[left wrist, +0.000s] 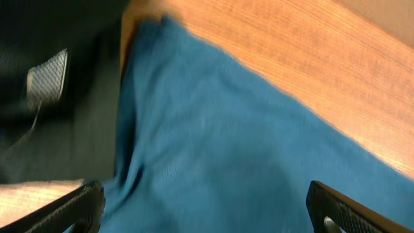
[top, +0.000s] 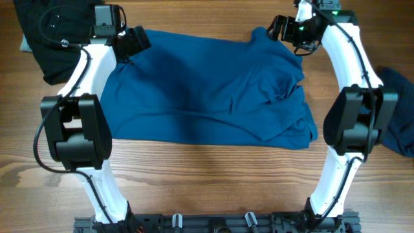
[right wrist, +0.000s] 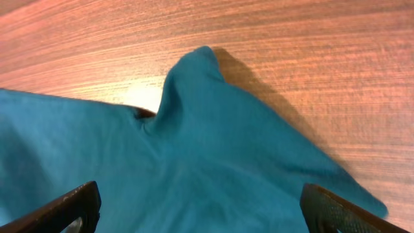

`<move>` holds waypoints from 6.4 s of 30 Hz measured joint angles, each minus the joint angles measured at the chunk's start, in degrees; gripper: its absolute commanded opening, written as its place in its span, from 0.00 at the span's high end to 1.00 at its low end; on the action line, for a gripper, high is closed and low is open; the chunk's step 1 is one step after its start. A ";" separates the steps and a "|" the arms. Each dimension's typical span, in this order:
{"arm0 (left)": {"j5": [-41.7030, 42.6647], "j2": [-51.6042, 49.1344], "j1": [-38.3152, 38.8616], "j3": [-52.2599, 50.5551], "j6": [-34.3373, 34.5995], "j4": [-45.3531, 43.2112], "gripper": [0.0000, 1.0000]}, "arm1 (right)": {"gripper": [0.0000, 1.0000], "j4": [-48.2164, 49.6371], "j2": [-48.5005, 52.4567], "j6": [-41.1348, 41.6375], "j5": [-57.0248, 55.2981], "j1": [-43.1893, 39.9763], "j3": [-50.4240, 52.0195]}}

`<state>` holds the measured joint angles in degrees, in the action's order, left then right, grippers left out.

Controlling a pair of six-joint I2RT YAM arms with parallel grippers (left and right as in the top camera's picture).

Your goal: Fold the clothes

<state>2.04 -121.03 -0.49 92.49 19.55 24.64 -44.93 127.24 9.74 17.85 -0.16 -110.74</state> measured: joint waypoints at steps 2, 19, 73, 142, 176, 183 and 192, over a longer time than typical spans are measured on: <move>-0.98 -0.37 0.00 0.00 0.00 -2.49 0.00 | 0.00 1.46 0.44 -0.61 -1.44 0.70 -0.02; -5.22 -8.46 -0.74 0.04 0.00 -11.54 0.00 | 0.01 4.98 5.86 -1.07 -3.98 0.79 -0.63; -5.11 -10.54 -1.55 1.36 -0.83 -8.41 0.96 | 0.96 -1.31 7.98 -3.41 -5.25 0.79 -0.81; 4.57 0.39 -13.40 1.11 -0.83 9.01 0.00 | 0.06 -2.67 0.02 -1.84 0.74 0.66 -0.98; 5.57 -1.03 -11.78 1.11 -0.81 9.25 0.78 | 0.96 -3.39 8.00 -1.25 1.16 7.87 -1.03; 5.60 -1.03 -11.78 1.11 -1.07 9.51 0.96 | 0.96 -4.15 8.00 -0.98 0.04 7.37 -1.03; 5.60 -1.03 -11.78 1.11 -1.07 11.96 0.96 | 0.96 -10.32 2.14 0.09 -0.90 2.60 -1.03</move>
<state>7.64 -122.06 -12.27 93.60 18.48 36.60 -55.24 129.38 9.82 16.95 2.44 -111.77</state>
